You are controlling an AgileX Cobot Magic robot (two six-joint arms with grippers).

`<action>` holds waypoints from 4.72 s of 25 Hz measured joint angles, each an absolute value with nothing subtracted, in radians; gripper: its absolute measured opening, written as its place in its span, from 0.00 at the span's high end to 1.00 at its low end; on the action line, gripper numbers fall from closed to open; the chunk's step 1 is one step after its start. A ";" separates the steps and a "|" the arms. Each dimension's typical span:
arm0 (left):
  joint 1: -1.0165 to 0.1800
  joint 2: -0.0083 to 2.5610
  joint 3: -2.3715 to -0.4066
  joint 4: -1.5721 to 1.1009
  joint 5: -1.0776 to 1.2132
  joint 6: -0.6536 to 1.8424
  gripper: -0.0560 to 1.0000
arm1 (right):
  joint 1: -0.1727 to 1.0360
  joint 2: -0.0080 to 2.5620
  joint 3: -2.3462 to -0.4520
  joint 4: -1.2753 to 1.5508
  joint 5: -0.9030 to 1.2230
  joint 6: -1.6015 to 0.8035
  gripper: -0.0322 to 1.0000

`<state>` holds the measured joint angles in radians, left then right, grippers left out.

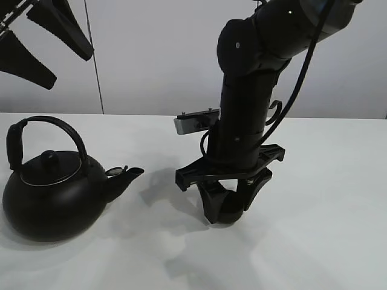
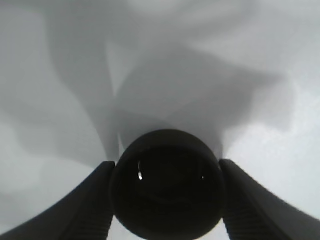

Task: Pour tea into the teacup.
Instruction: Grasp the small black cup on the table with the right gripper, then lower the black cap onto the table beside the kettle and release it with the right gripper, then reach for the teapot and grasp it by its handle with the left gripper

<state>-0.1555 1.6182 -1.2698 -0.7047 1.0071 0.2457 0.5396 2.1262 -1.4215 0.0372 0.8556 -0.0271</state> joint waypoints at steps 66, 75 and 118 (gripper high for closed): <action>-0.156 1.618 -1.270 -0.704 0.998 0.246 0.49 | 0.656 2.193 -1.519 0.209 0.744 -0.162 0.57; -0.156 1.618 -1.270 -0.704 0.998 0.246 0.49 | 0.656 2.193 -1.519 0.230 0.768 -0.161 0.56; -0.156 1.618 -1.270 -0.704 0.993 0.246 0.49 | 0.107 1.640 -1.519 -0.107 1.011 -0.105 0.56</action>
<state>-0.1555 1.6182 -1.2698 -0.7039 0.9935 0.2457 0.1074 1.6401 -1.5193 -0.1075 1.0114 -0.1051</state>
